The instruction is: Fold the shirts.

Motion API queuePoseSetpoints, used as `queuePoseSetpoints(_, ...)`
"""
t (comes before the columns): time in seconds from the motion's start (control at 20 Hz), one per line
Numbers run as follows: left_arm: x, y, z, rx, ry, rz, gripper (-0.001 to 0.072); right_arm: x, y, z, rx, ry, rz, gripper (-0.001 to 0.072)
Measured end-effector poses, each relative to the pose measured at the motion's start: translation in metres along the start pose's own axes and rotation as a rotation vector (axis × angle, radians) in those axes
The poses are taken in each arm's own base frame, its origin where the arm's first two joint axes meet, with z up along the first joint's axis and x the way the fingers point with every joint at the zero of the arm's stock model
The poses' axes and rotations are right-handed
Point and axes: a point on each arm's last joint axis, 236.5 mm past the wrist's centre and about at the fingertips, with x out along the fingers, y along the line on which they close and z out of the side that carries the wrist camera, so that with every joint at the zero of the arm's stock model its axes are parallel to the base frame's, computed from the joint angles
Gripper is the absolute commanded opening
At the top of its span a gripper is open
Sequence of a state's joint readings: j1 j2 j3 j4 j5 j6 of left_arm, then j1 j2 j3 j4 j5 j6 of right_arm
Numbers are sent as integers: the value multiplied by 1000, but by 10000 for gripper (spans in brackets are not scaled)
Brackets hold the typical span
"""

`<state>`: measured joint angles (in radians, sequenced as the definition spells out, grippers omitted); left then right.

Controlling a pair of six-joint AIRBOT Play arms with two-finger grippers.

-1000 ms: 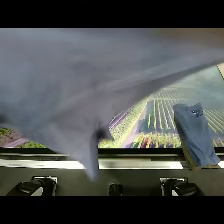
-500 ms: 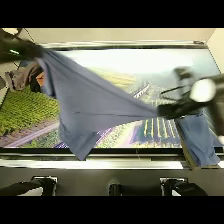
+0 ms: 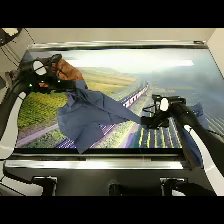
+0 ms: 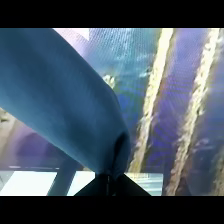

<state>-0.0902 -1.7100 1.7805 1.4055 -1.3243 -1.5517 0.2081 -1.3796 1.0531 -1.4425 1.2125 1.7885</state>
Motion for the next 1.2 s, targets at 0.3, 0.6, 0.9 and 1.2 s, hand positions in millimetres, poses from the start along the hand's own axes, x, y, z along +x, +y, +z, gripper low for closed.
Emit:
queuePoseSetpoints(0.3, -36, 89, -113, -253, 260, 30, 593, 6, -3, -5, -28, 28, -12, 44)
queuePoseSetpoints(0.6, 7, 83, -229, -518, 338, -151, 593, 6, -3, -3, -39, 18, -13, 44)
queuePoseSetpoints(0.9, 53, 45, -233, -643, 259, -298, 450, 6, -1, -7, -34, 34, -1, 44)
queuePoseSetpoints(1.2, 71, 46, -199, -609, 110, -272, 22, 1, 13, -12, -19, 53, 54, 44)
